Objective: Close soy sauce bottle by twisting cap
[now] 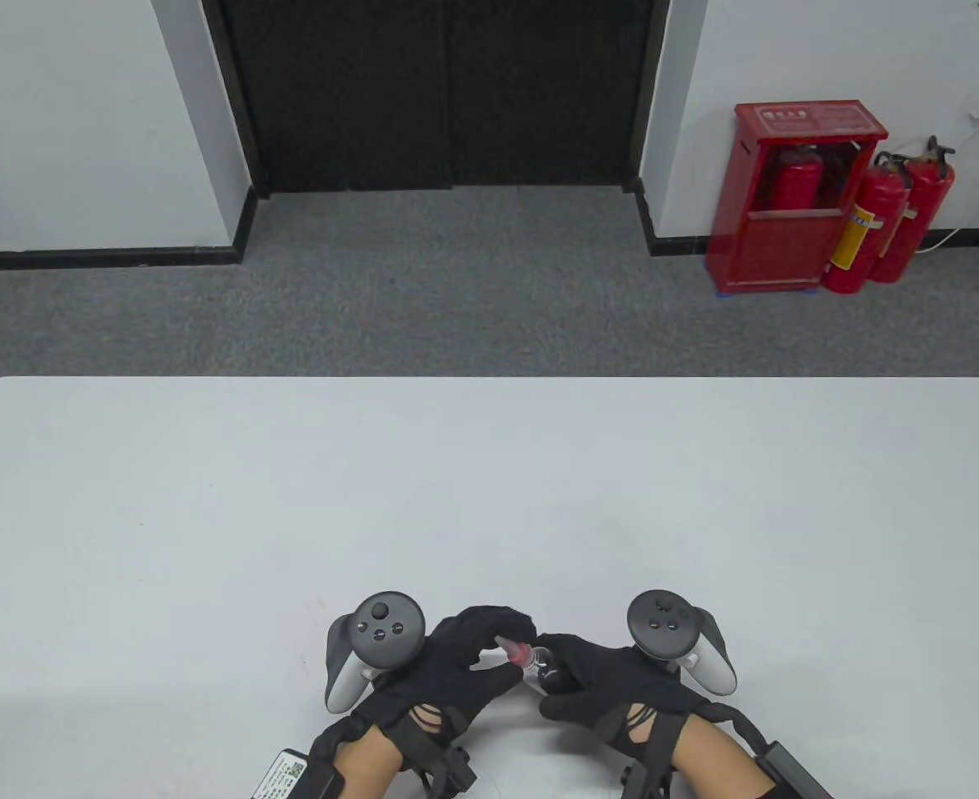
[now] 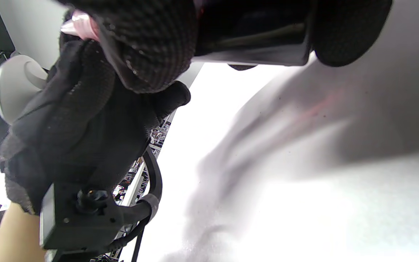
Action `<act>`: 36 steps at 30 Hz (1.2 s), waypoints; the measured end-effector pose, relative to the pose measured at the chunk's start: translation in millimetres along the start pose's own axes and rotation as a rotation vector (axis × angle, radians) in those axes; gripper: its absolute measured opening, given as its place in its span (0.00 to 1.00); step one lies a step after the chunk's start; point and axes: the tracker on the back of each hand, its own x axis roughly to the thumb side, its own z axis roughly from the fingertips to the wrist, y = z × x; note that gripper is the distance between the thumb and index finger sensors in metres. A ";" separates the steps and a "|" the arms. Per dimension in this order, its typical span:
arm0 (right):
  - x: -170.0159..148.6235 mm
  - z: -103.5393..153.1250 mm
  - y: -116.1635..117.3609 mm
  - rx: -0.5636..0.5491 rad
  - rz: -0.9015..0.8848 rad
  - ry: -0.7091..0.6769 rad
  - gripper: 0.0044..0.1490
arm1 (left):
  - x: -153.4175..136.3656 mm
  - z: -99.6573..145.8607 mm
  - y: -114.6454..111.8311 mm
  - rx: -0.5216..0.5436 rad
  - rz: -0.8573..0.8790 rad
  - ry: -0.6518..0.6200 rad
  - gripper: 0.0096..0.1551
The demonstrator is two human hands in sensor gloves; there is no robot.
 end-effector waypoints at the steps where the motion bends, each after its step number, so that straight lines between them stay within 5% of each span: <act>1: 0.1 -0.2 -0.1 0.007 -0.002 -0.006 0.49 | -0.9 -0.8 -1.1 -0.031 0.036 -0.001 0.34; 9: 4.0 1.6 -2.5 0.029 -0.024 -0.064 0.49 | 2.7 -1.0 -4.5 -0.107 0.157 -0.049 0.36; 18: 5.2 3.5 -4.5 0.019 -0.071 -0.086 0.49 | 8.3 1.9 -7.9 -0.056 0.053 -0.049 0.66; 25: 4.2 3.3 -3.8 0.022 -0.046 -0.059 0.49 | 15.4 13.3 1.0 0.197 -0.167 -0.061 0.52; 36: 15.2 6.1 -1.7 0.019 -0.023 -0.099 0.49 | 16.9 13.2 -2.4 0.214 -0.188 -0.076 0.41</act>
